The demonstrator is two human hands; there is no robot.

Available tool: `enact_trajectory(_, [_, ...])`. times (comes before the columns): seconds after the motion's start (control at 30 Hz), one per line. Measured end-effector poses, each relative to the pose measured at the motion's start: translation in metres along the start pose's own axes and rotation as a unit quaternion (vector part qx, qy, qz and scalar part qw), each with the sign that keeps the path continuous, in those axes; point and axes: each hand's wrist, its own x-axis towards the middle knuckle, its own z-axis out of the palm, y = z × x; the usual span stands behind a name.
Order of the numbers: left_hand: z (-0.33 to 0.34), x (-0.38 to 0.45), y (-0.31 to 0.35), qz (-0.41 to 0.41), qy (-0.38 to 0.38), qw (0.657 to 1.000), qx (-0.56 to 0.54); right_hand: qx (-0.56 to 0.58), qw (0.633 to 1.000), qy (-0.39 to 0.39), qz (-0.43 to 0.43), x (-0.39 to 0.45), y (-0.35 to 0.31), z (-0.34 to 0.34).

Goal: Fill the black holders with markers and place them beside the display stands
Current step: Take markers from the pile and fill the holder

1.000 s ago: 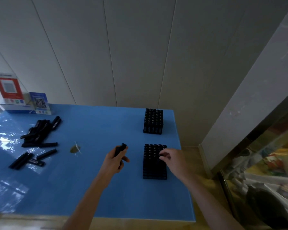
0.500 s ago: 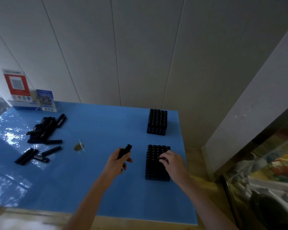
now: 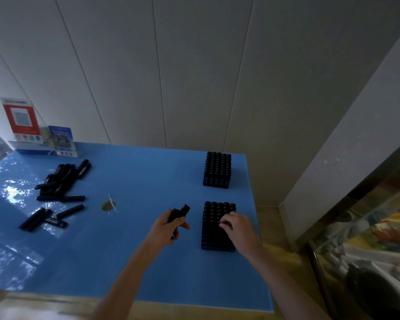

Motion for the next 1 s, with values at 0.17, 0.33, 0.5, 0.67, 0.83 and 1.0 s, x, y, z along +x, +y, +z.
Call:
enact_trajectory(0.17, [0.005,-0.002,0.003,0.013,-0.010,0.999,0.030,0.028,0.999,0.010,0.010,0.001,-0.002,-0.010])
enact_trajectory(0.33, [0.018,0.000,0.008,0.033,-0.025,0.996,0.076,0.167,0.984,0.005,0.055,0.005,-0.019,-0.028])
enact_trajectory(0.5, [0.032,0.000,0.013,0.040,-0.043,0.996,0.066,0.329,0.940,-0.054,0.069,0.007,-0.034,-0.044])
enact_trajectory(0.67, [0.039,-0.004,0.015,0.034,-0.065,0.991,0.109,0.360,0.928,-0.067,0.069,0.007,-0.032,-0.047])
enact_trajectory(0.83, [0.040,-0.009,0.016,0.033,-0.079,0.991,0.099,0.387,0.916,-0.068,0.080,0.003,-0.031,-0.051])
enact_trajectory(1.0, [0.037,-0.010,0.015,0.029,-0.069,0.993,0.090,0.423,0.900,-0.035,0.101,0.001,-0.031,-0.053])
